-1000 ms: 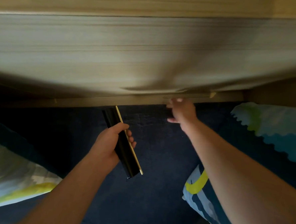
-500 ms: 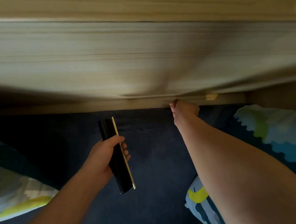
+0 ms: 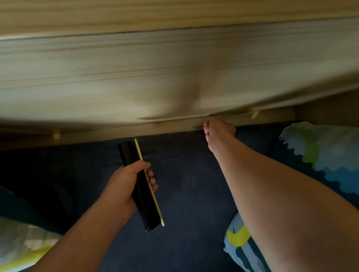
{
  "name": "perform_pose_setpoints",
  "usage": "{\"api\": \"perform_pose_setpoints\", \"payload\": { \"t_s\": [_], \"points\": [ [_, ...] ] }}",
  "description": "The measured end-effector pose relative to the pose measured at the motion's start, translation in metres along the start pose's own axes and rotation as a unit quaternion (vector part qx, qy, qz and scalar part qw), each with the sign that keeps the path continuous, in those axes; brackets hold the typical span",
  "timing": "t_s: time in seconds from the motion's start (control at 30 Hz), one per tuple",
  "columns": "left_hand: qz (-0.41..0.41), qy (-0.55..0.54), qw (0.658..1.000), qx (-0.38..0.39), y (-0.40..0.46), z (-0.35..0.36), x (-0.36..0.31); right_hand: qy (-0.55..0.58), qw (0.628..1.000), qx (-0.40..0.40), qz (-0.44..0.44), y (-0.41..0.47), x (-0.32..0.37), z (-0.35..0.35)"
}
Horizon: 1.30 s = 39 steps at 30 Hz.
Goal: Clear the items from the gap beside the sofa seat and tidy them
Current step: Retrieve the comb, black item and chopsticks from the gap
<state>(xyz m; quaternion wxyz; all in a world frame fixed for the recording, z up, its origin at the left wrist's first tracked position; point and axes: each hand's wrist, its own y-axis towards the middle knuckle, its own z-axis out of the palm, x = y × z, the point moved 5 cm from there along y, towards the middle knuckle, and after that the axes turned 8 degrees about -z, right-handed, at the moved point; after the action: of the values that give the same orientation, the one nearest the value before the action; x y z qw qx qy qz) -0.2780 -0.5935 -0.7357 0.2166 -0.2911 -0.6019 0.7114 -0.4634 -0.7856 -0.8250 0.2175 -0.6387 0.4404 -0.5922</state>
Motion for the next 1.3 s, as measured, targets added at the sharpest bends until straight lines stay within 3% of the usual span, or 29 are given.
{"api": "perform_pose_setpoints", "payload": {
  "t_s": [0.1,0.2,0.33,0.6,0.77,0.87,1.0,1.13,1.3],
  "points": [
    [-0.003,0.006,1.000,-0.008,-0.001,-0.004,0.007,-0.026,1.000,-0.009,0.012,-0.013,0.005,-0.002],
    [-0.011,0.009,1.000,-0.011,-0.003,-0.007,0.016,-0.063,0.997,0.052,-0.016,-0.019,0.007,-0.003],
    [-0.014,0.005,1.000,-0.002,-0.013,-0.004,0.025,-0.039,0.998,0.057,0.001,-0.040,0.012,-0.020],
    [0.005,0.010,1.000,0.017,-0.043,0.004,0.025,-0.059,0.969,0.239,-0.028,-0.126,-0.020,-0.021],
    [0.022,0.009,0.999,0.023,-0.071,-0.004,0.009,-0.076,0.954,0.285,-0.049,-0.166,-0.023,-0.021],
    [0.037,-0.003,0.999,0.032,-0.089,-0.003,-0.006,-0.145,0.930,0.337,-0.037,-0.188,-0.013,-0.022],
    [0.047,-0.014,0.997,0.051,-0.105,0.000,-0.019,-0.245,0.870,0.425,-0.049,-0.216,-0.005,-0.020],
    [0.047,-0.026,0.996,0.066,-0.121,-0.004,-0.023,-0.280,0.851,0.435,-0.087,-0.242,0.011,-0.021],
    [0.118,0.015,0.986,0.118,-0.161,-0.006,-0.025,-0.251,0.866,0.420,-0.105,-0.288,0.022,-0.036]
  ]
}}
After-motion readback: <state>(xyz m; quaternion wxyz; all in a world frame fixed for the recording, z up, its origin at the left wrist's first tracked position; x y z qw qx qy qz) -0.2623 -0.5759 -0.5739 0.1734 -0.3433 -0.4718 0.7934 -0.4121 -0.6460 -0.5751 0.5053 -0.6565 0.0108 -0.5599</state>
